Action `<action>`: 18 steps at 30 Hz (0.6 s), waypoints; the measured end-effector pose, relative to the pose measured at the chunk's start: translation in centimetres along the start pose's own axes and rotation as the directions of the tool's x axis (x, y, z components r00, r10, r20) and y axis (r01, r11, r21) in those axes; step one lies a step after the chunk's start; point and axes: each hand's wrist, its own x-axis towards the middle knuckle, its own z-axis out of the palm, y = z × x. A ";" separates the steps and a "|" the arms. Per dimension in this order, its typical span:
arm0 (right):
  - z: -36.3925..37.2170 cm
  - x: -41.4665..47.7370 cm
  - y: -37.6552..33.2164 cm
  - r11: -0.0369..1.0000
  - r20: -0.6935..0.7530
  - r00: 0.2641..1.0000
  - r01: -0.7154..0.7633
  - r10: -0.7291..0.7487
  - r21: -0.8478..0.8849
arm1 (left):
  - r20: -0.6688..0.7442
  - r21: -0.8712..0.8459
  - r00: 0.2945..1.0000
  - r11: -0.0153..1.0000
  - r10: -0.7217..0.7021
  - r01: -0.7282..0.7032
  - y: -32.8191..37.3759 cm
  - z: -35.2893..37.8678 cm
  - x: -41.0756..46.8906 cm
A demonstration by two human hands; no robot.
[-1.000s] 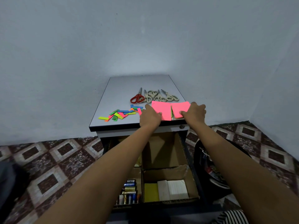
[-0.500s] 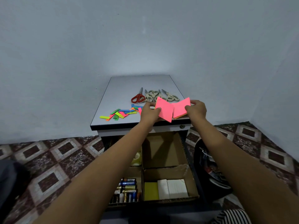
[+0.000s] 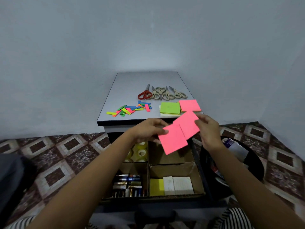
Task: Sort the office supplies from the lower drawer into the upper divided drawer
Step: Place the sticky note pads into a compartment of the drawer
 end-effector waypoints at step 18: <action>-2.8 -10.0 9.3 0.863 0.108 0.987 0.160 -0.123 -0.479 | 0.134 0.708 0.959 0.701 -0.251 0.084 -6.4 3.7 -0.9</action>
